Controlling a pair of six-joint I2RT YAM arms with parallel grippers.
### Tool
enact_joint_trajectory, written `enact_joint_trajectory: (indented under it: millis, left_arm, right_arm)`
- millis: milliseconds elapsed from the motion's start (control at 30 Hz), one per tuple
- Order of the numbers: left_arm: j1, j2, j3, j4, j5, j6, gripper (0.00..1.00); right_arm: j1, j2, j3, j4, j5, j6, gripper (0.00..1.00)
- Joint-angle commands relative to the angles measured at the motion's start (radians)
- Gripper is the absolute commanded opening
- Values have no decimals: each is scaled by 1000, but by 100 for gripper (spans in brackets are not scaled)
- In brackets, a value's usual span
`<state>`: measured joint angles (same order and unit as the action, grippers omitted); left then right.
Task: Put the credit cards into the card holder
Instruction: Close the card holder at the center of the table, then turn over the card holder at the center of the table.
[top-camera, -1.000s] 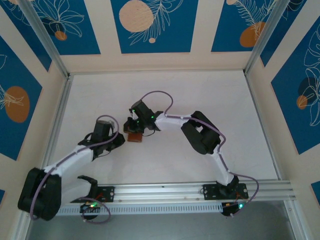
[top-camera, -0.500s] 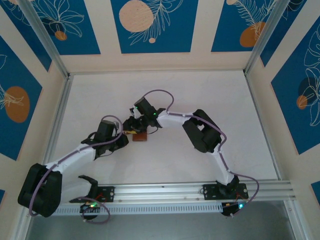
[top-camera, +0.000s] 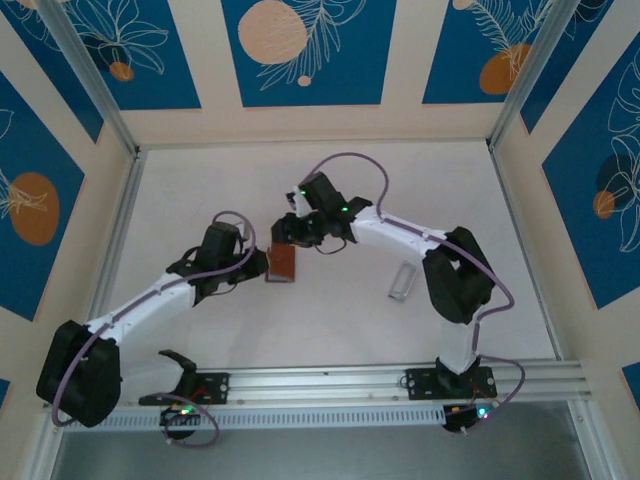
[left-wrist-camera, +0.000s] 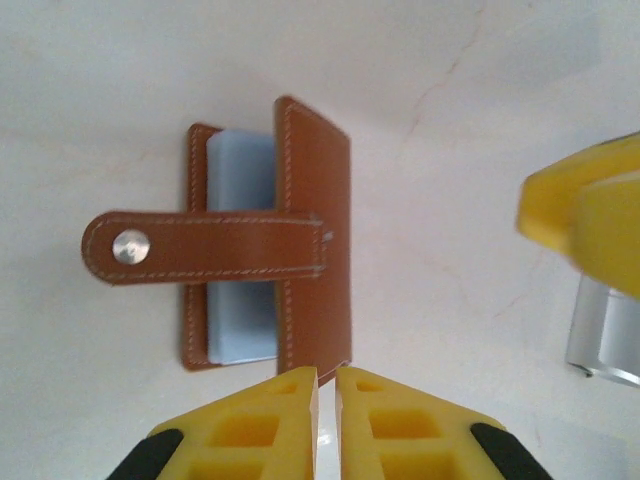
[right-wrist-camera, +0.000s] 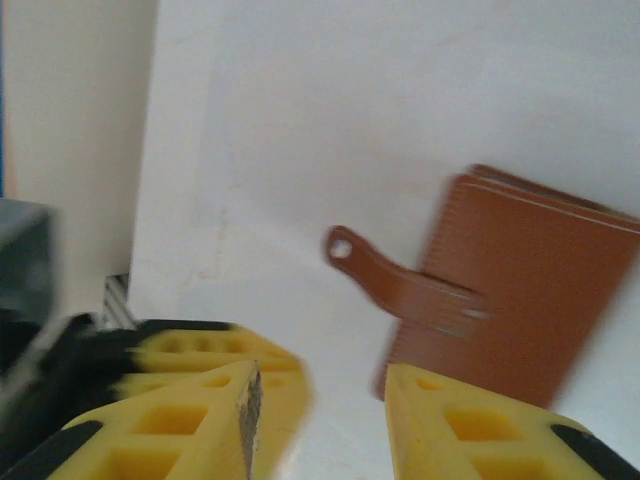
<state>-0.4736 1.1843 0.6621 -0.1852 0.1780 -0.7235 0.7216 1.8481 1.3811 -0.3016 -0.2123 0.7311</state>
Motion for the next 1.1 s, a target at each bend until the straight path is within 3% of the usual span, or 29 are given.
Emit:
enact_joint_trajectory:
  millis: [0,100,200,400,767,1067]
  left_arm:
    - [-27,31,67,-57,-17,32,13]
    - [-37,109,125,-50,15,44,14]
    - [-43,211,184,-27,49,53,14]
    - [-40,351,238,-42,-5,67,13]
    - [27,384,98,-41,-93,48,12]
    - [38,409,19,21,-82,52,12]
  right_arm:
    - [-17,-21,-91,-25,55,-16,35]
    - [-21,17,-93,-48,56,-3,31]
    - [-30,32,-127,1,25,14,34]
    - [-60,29,-183,57,-27,25,39]
    - [-58,101,-189,151,-87,21,42]
    - [-24,204,-144,213,-124,52,43]
